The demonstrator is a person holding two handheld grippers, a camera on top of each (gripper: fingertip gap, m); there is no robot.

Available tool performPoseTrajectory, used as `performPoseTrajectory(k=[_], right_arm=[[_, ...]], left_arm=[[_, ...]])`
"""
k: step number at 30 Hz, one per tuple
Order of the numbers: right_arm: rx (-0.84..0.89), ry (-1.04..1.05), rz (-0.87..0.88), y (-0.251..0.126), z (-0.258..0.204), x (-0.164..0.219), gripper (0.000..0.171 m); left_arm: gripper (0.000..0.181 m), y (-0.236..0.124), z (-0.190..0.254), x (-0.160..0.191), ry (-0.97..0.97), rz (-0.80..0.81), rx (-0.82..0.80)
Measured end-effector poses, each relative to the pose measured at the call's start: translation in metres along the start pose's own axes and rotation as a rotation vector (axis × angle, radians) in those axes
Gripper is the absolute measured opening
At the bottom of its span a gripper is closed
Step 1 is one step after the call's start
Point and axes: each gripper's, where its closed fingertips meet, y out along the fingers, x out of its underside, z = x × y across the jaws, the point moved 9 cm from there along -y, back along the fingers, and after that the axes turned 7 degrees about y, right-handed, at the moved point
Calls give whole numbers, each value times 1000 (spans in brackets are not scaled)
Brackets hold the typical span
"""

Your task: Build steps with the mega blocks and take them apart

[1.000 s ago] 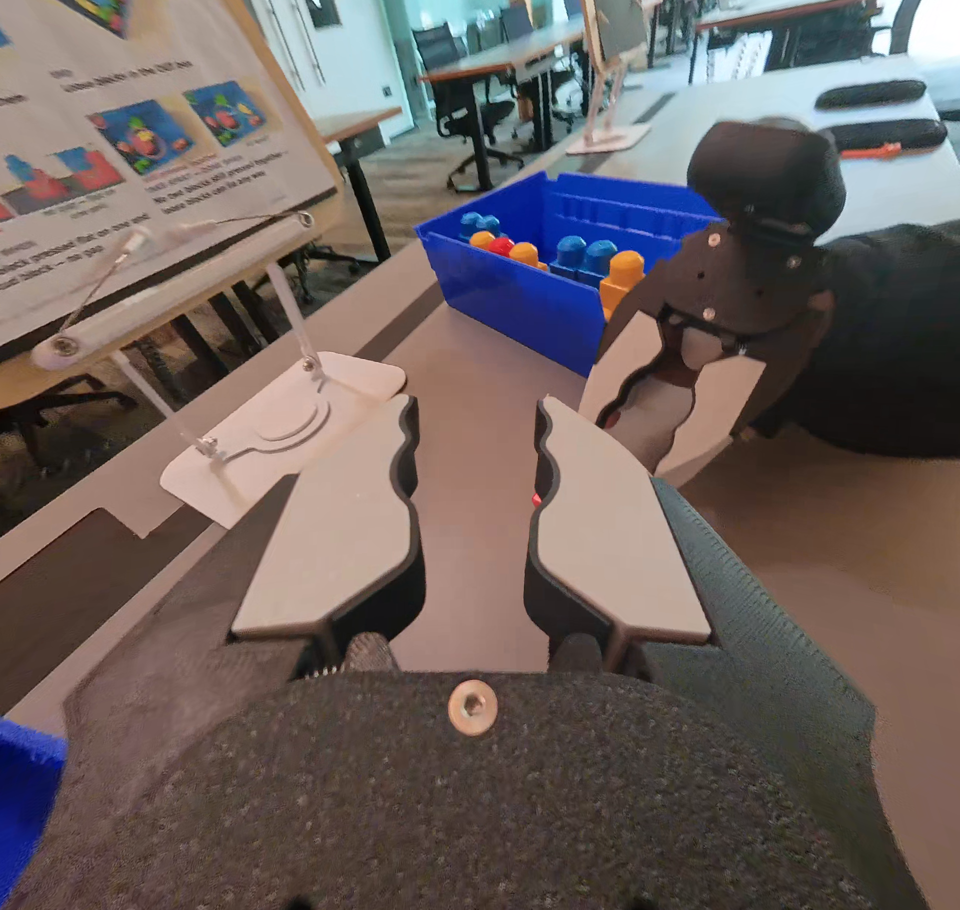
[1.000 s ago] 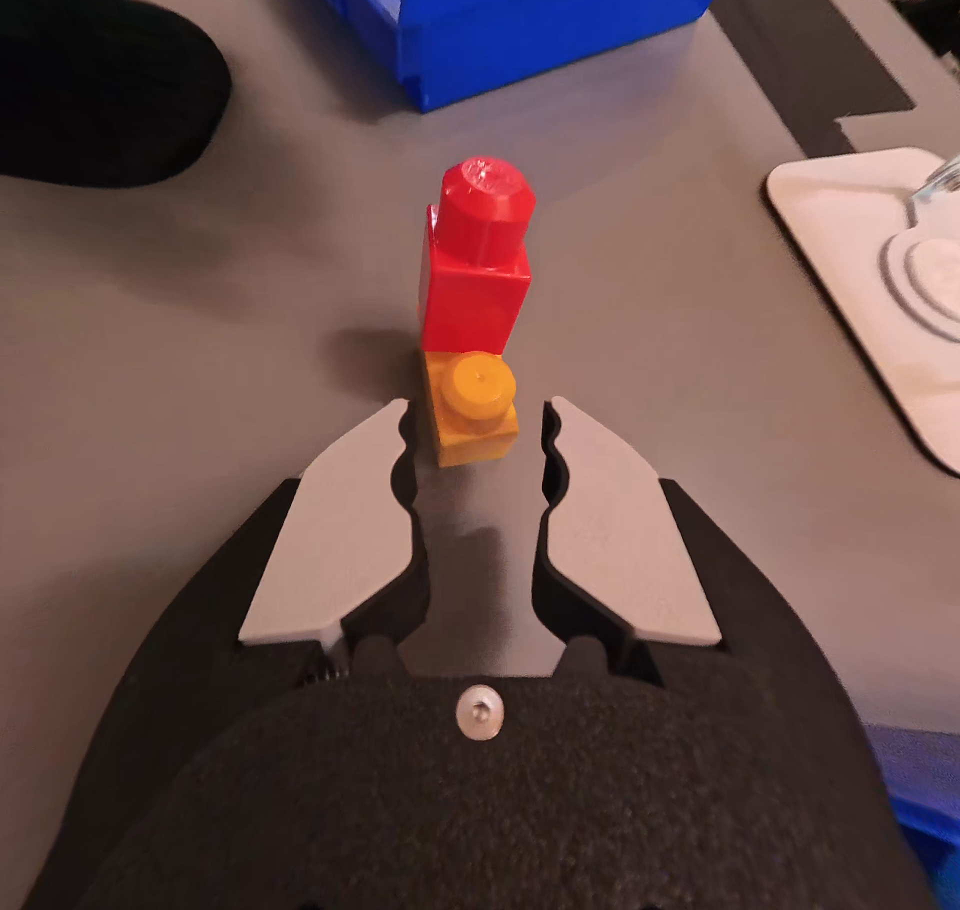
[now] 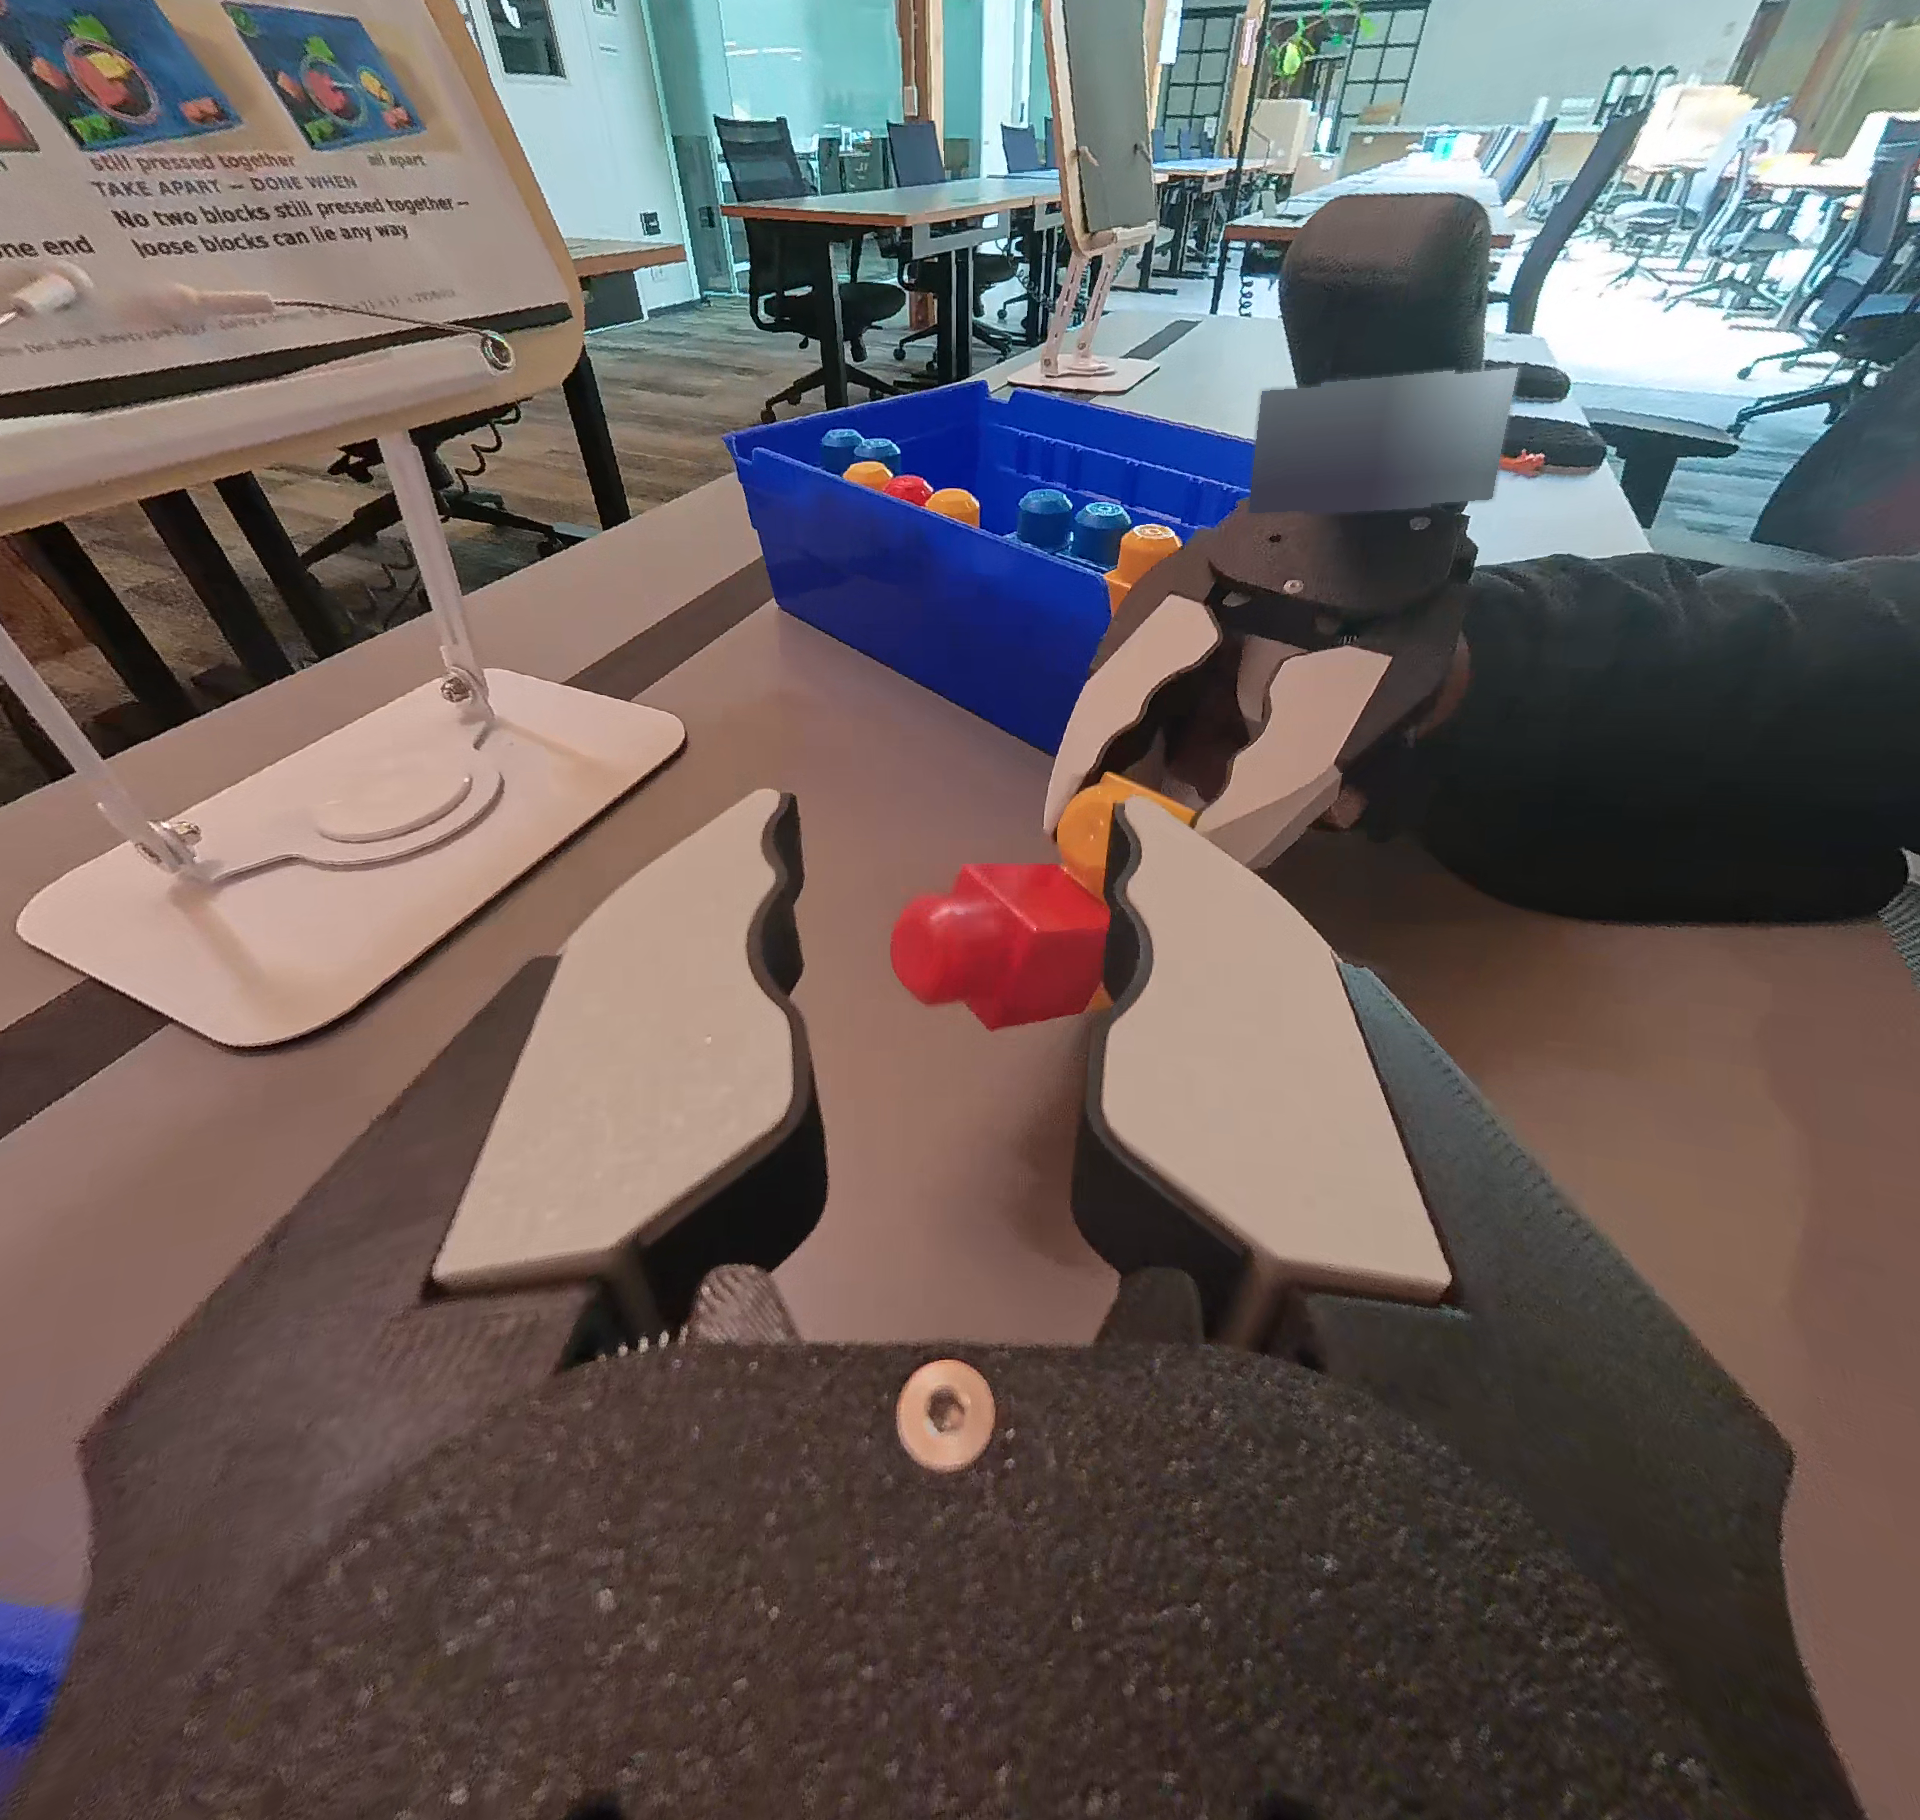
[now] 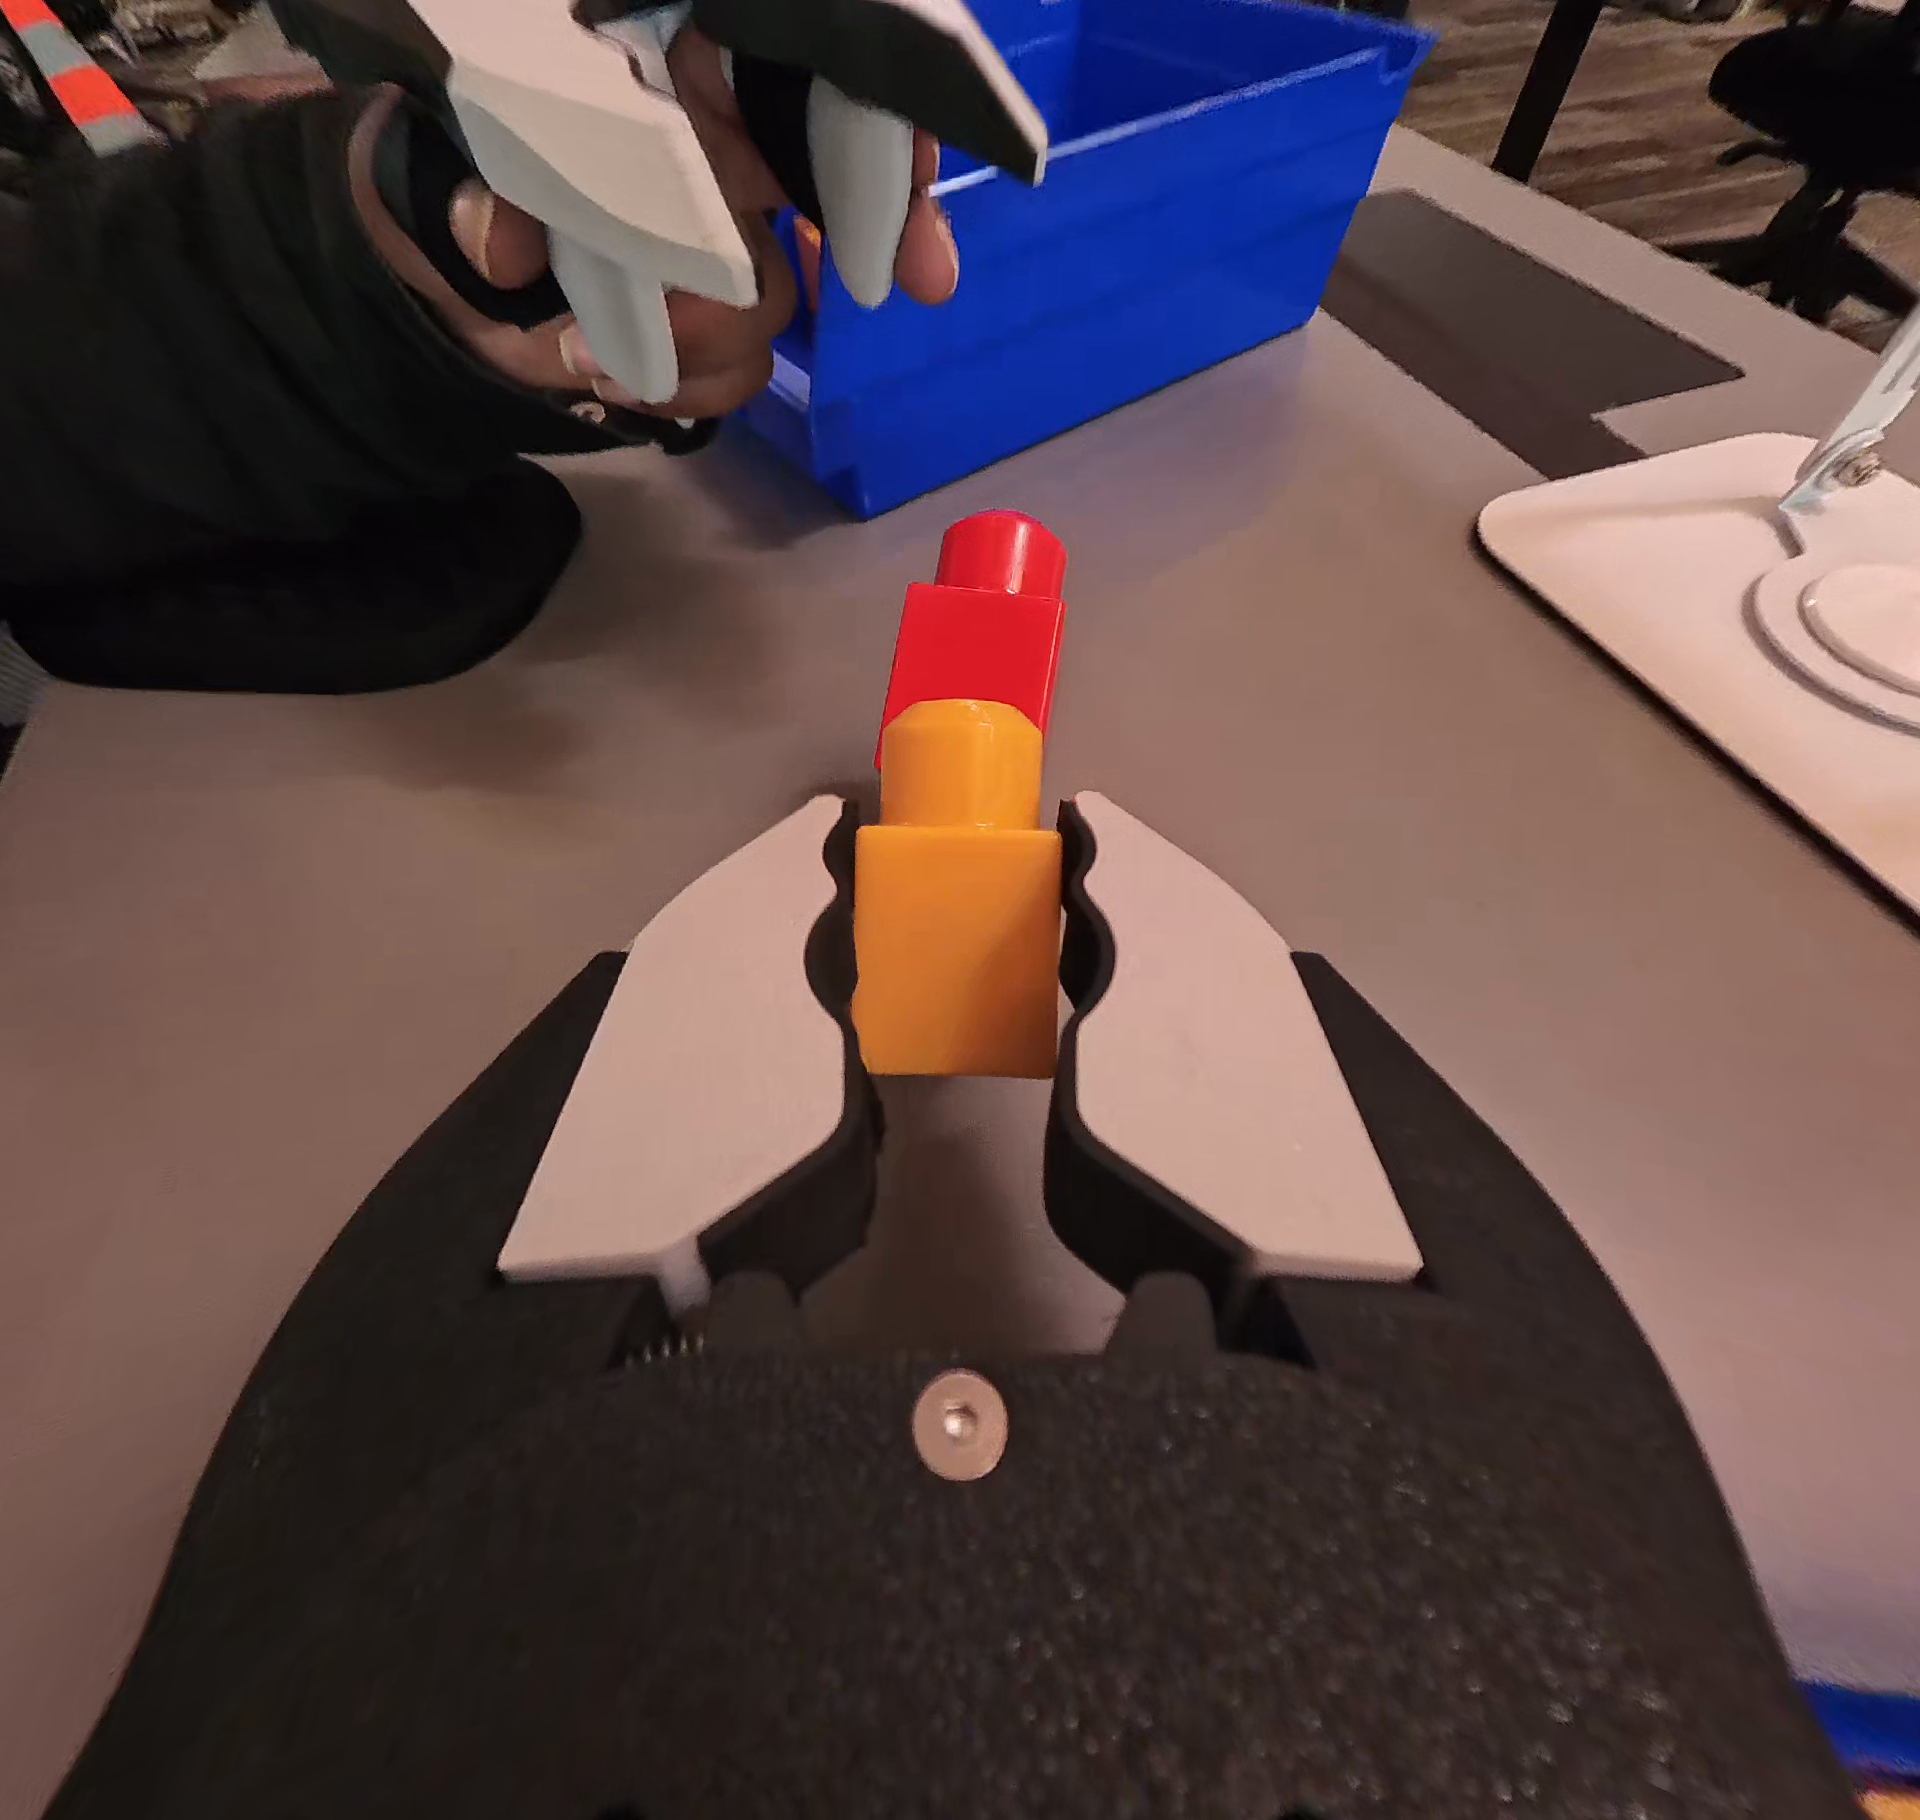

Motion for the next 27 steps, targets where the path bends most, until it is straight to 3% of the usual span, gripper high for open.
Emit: performPoseTrajectory(k=[5,10,15,21,27], right_arm=[[-23,38,193,-17,-1,-18,36],[-138,121,555,-44,-10,-44,36],[-255,222,830,-56,-23,-58,36],[-288,245,875,-48,-33,-59,36],[-297,235,854,-42,-36,-58,36]], left_arm=[[57,1,-2,3,-66,45,33],[59,19,14,4,-233,135,149],[54,49,51,-12,-450,356,319],[49,57,64,-28,-551,548,333],[39,54,60,-27,-546,564,316]])
